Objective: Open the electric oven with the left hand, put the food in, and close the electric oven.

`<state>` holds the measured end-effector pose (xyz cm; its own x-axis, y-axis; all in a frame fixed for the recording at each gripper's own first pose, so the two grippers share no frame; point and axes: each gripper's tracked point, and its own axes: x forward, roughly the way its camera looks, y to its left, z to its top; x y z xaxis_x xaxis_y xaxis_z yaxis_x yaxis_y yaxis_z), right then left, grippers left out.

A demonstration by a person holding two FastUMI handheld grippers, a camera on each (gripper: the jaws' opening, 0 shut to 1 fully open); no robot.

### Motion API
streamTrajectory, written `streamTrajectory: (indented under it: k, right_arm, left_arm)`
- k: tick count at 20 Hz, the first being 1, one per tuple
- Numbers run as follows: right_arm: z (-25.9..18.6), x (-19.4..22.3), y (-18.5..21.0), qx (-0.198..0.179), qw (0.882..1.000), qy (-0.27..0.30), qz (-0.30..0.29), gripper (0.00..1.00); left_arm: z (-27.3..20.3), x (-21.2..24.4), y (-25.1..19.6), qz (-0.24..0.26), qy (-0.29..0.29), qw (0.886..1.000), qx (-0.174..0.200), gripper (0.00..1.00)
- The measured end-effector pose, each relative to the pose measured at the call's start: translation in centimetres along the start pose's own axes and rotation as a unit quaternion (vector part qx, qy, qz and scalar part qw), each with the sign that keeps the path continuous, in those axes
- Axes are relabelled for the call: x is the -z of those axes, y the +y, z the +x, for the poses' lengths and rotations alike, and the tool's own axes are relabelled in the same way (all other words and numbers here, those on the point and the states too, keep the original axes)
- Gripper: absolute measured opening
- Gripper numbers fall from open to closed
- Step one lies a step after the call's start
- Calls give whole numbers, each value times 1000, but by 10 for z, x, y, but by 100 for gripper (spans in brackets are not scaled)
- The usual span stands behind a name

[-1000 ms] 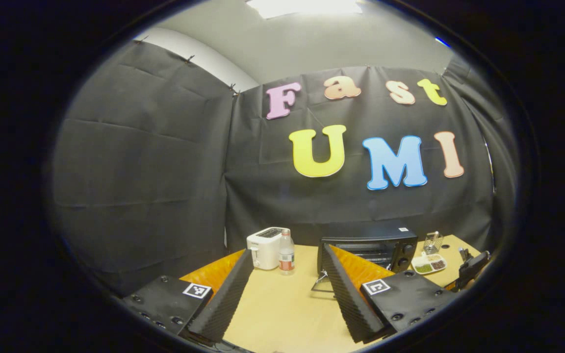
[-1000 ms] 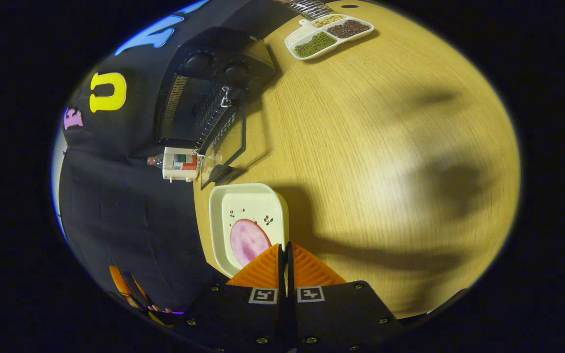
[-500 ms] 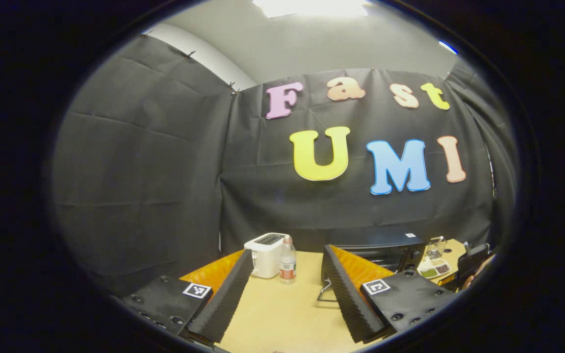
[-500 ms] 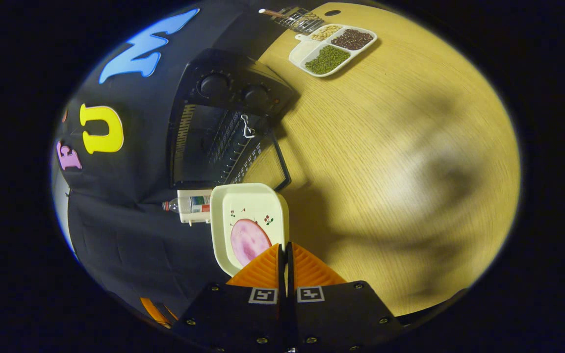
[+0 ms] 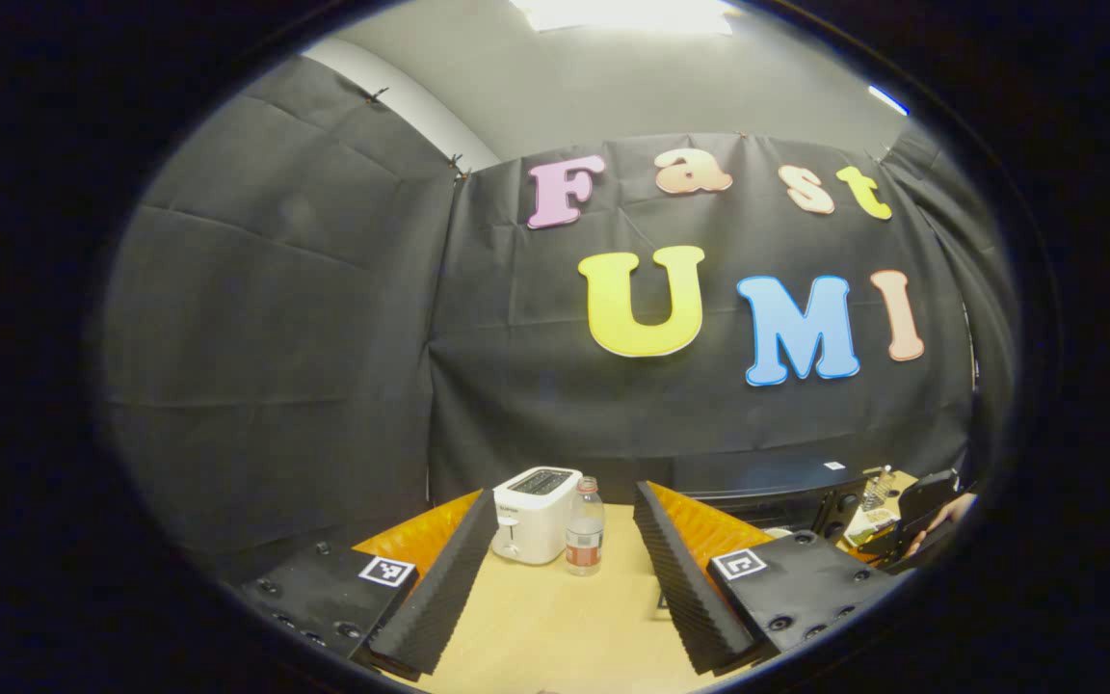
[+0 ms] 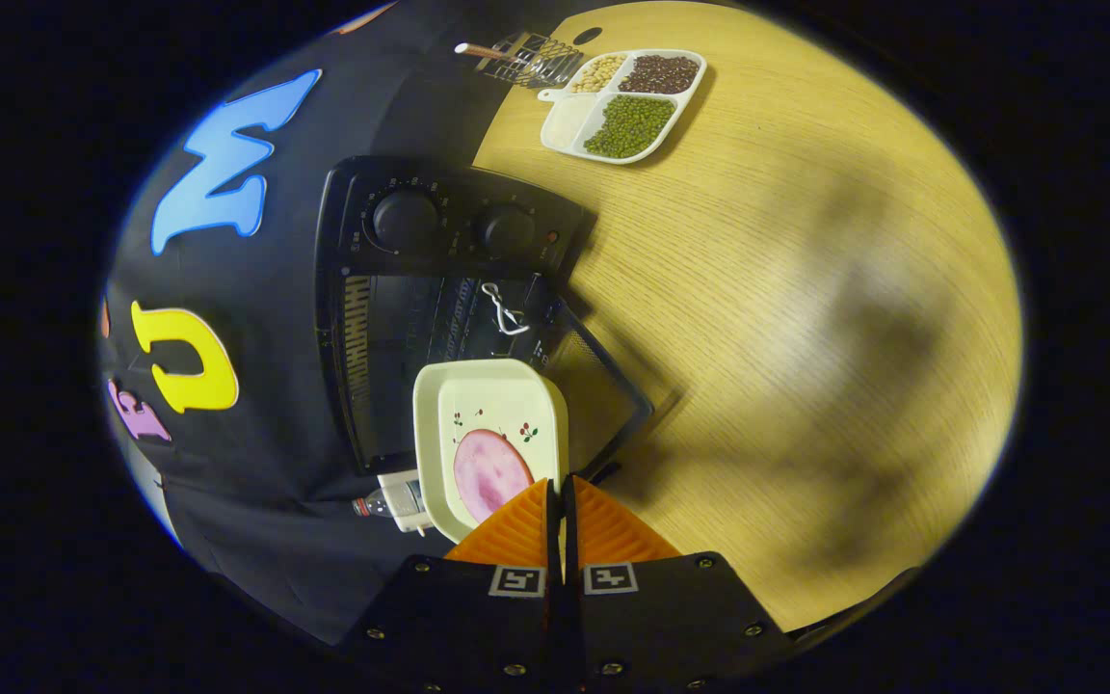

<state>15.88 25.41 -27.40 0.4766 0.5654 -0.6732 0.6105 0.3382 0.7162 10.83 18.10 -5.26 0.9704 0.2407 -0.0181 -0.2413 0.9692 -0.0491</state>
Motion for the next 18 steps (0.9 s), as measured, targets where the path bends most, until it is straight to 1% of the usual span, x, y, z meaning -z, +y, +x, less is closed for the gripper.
streamTrajectory:
  k: [1,2,3,6,8,9,11,12,13,14,15,16,18]
  right_arm:
    - [6,-1,5,-1,1000,-8,12,0]
    - [11,-1,10,-4,1000,-14,25,1]
    - [19,-1,15,-6,999,-16,38,1]
    - [34,-3,28,-10,997,-29,71,1]
    - [43,-8,36,-12,995,-46,82,1]
    - [48,-12,39,-11,995,-54,87,1]
    - [55,-17,47,-12,992,-69,105,0]
    - [60,-20,51,-14,990,-78,116,1]
    - [64,-23,55,-17,988,-85,126,1]
    - [67,-26,59,-20,987,-91,134,1]
    - [71,-29,62,-20,985,-99,138,1]
    - [74,-32,65,-19,984,-108,138,1]
    - [81,-36,72,-23,982,-120,148,1]
  left_arm:
    - [7,2,5,0,2,1000,3,100]
    - [16,3,9,0,3,1000,5,97]
    - [22,4,13,1,3,1000,7,100]
    - [38,8,25,3,6,1000,10,100]
    - [46,9,34,2,7,1000,7,96]
    - [50,11,38,2,7,1000,6,96]
    - [55,14,46,-1,12,1000,3,97]
    - [55,15,50,-2,14,1000,1,100]
    - [56,17,54,-3,16,1000,0,100]
    - [57,18,59,-1,19,1000,-4,96]
    - [57,20,64,1,20,1000,-8,96]
    - [57,19,70,4,20,1000,-13,100]
    - [54,20,80,6,22,999,-23,100]
